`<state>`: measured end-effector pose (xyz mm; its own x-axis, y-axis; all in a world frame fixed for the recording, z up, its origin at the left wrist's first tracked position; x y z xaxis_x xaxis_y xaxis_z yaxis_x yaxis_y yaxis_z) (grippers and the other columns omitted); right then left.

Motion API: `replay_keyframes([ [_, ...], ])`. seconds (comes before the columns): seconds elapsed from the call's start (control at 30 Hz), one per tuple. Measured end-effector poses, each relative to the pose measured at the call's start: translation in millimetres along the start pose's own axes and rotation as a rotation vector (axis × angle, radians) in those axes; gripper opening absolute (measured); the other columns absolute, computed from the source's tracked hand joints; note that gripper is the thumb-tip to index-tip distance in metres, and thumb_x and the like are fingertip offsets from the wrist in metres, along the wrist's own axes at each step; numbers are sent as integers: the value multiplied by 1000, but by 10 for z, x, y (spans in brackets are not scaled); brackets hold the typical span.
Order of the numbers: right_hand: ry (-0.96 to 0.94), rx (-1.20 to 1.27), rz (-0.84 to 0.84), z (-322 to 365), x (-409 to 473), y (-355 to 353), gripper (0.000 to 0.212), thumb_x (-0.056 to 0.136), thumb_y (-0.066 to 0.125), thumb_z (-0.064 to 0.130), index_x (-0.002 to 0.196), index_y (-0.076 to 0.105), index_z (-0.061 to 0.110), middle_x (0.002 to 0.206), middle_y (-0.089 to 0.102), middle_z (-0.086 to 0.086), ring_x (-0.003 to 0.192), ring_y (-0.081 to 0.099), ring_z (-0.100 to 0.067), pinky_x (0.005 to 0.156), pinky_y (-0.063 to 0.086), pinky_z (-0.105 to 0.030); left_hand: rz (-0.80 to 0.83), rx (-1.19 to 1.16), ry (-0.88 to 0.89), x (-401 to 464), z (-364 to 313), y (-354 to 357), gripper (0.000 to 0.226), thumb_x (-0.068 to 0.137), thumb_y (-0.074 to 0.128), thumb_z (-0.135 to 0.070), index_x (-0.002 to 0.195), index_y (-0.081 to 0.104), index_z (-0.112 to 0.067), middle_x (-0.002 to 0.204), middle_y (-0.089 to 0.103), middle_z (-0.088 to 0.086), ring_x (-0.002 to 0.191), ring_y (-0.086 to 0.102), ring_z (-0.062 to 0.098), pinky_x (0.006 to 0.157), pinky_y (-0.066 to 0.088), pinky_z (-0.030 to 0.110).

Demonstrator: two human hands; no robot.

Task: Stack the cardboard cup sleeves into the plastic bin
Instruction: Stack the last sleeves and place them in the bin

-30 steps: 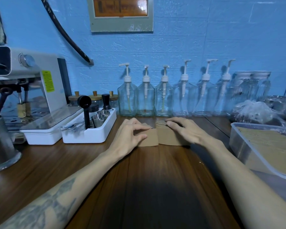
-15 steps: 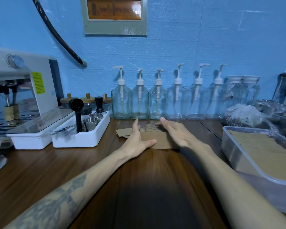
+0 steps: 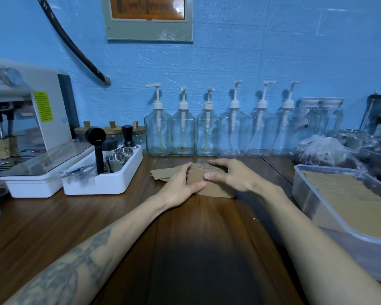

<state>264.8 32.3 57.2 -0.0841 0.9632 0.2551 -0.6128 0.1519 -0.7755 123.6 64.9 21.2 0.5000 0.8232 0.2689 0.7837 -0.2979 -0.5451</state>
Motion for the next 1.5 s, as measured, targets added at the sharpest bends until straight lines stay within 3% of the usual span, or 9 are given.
replay_keyframes([
  [0.07, 26, 11, 3, -21, 3, -17, 71, 80, 72, 57, 141, 52, 27, 141, 56, 1, 123, 53, -14, 104, 42, -30, 19, 58, 28, -6, -10, -71, 83, 86, 75, -31, 152, 27, -15, 147, 45, -1, 126, 46, 7, 95, 38, 9],
  [0.17, 55, 38, 45, -63, -4, -5, 73, 77, 78, 52, 141, 51, 29, 137, 57, 2, 115, 56, -13, 96, 46, -27, 25, 234, 82, -28, 6, -283, 76, 82, 78, -31, 147, 40, -19, 144, 43, -4, 133, 42, 11, 108, 32, 24],
  [0.27, 82, 87, 69, -97, -27, 10, 71, 78, 80, 47, 141, 50, 32, 133, 58, 4, 110, 58, -12, 92, 47, -25, -67, 301, 87, -46, 129, -591, 53, 85, 74, -34, 134, 57, -21, 128, 52, -8, 122, 49, 10, 101, 37, 25],
  [0.4, 96, 88, 30, -91, -56, -34, 68, 79, 79, 44, 140, 52, 31, 135, 58, 4, 115, 57, -14, 100, 46, -30, -217, 367, 62, -59, 333, -881, 37, 94, 63, -32, 127, 60, -14, 122, 52, -1, 118, 50, 16, 99, 36, 26],
  [0.63, 126, 42, -21, -154, -95, -144, 67, 83, 77, 39, 143, 50, 27, 142, 53, 2, 119, 52, -15, 101, 40, -29, -147, 453, -139, 32, 612, -858, 73, 93, 49, -60, 150, 35, -17, 154, 38, 5, 139, 38, 23, 112, 35, 43],
  [0.87, 122, 22, -30, -145, -91, -147, 69, 81, 77, 40, 143, 50, 26, 141, 54, 1, 117, 52, -13, 94, 38, -25, -129, 480, -120, 57, 614, -868, 56, 91, 63, -47, 136, 52, -17, 137, 51, 4, 125, 48, 21, 106, 41, 41],
  [1.2, 116, 22, -21, -126, -105, -131, 69, 82, 77, 40, 144, 49, 26, 143, 52, 1, 117, 50, -12, 94, 36, -23, -287, 279, -10, -45, 415, -1014, 65, 77, 82, -14, 135, 53, -13, 121, 54, 6, 109, 52, 21, 93, 43, 26],
  [1.33, 117, 29, -16, -119, -117, -124, 69, 83, 77, 39, 145, 48, 25, 142, 53, 2, 114, 51, -10, 93, 35, -21, -309, 92, -64, -98, 446, -1030, 55, 80, 77, -3, 130, 55, -10, 72, 53, -5, 63, 53, 4, 59, 42, 6],
  [1.5, 114, 34, -23, -115, -124, -125, 69, 83, 77, 40, 144, 49, 26, 142, 53, 2, 113, 50, -9, 92, 35, -21, -503, -226, -40, -232, 370, -1266, 50, 83, 74, -2, 127, 52, -10, 74, 66, -4, 75, 65, 8, 86, 51, 22],
])
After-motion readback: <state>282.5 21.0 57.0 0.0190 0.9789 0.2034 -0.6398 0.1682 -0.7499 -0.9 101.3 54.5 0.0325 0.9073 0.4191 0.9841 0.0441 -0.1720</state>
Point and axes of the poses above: each hand's wrist, its own x-axis towards the middle knuckle, its own y-axis out of the palm, z = x × y, the point moved 10 cm from there along x, towards the middle knuckle
